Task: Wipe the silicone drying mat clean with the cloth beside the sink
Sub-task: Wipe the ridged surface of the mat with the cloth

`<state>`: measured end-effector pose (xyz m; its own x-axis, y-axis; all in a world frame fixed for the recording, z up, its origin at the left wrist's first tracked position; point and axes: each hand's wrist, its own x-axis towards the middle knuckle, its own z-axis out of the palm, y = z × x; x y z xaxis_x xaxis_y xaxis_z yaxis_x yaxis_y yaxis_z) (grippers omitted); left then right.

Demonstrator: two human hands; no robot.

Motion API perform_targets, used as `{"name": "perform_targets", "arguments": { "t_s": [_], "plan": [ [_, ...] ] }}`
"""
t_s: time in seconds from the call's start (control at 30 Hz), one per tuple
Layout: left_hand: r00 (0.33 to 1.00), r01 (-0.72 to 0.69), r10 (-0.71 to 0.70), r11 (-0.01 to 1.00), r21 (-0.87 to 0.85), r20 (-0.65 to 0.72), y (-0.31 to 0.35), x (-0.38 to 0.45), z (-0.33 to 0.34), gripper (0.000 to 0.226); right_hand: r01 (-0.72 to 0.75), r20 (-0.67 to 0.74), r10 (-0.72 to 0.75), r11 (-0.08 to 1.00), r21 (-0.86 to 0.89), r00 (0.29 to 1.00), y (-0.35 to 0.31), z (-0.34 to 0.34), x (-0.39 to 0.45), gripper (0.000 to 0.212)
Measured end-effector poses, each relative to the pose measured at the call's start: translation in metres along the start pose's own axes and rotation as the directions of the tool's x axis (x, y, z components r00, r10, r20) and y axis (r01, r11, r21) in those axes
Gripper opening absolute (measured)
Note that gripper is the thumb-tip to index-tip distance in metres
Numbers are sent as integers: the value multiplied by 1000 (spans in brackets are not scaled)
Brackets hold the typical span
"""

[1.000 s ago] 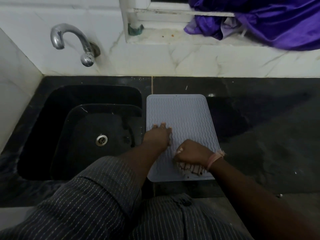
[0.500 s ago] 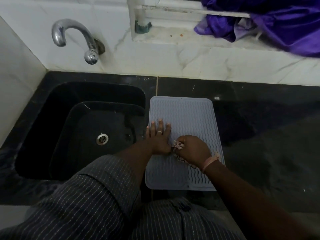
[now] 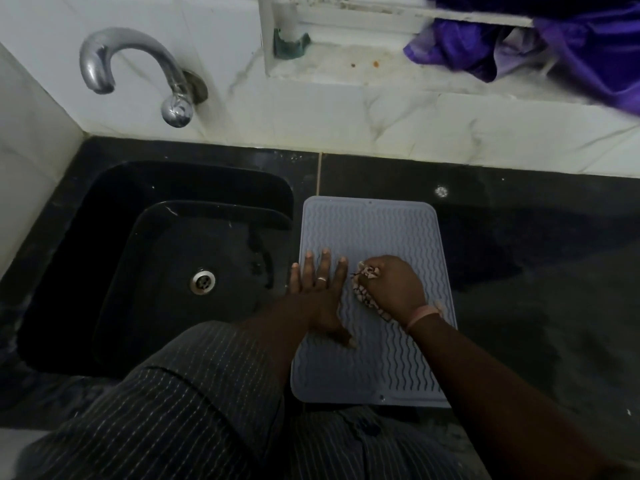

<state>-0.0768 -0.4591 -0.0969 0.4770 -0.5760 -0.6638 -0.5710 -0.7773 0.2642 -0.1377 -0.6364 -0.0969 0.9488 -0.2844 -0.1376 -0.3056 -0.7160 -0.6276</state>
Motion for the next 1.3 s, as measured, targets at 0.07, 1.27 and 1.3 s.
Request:
{"name": "perform_targets", "arguments": {
  "t_s": [0.07, 1.27, 1.3],
  "plan": [
    [1000, 6, -6, 1000, 0, 10, 0, 1, -2, 164, -7, -8, 7, 1000, -22, 1000, 0, 0, 13, 27],
    [999, 25, -25, 1000, 5, 29, 8, 35, -42, 165, 89, -79, -115, 957, -278, 990, 15, 14, 63, 31],
    [999, 32, -32, 999, 7, 38, 8, 35, -42, 165, 89, -87, -117, 958, -271, 989, 15, 13, 71, 30]
  ]
}}
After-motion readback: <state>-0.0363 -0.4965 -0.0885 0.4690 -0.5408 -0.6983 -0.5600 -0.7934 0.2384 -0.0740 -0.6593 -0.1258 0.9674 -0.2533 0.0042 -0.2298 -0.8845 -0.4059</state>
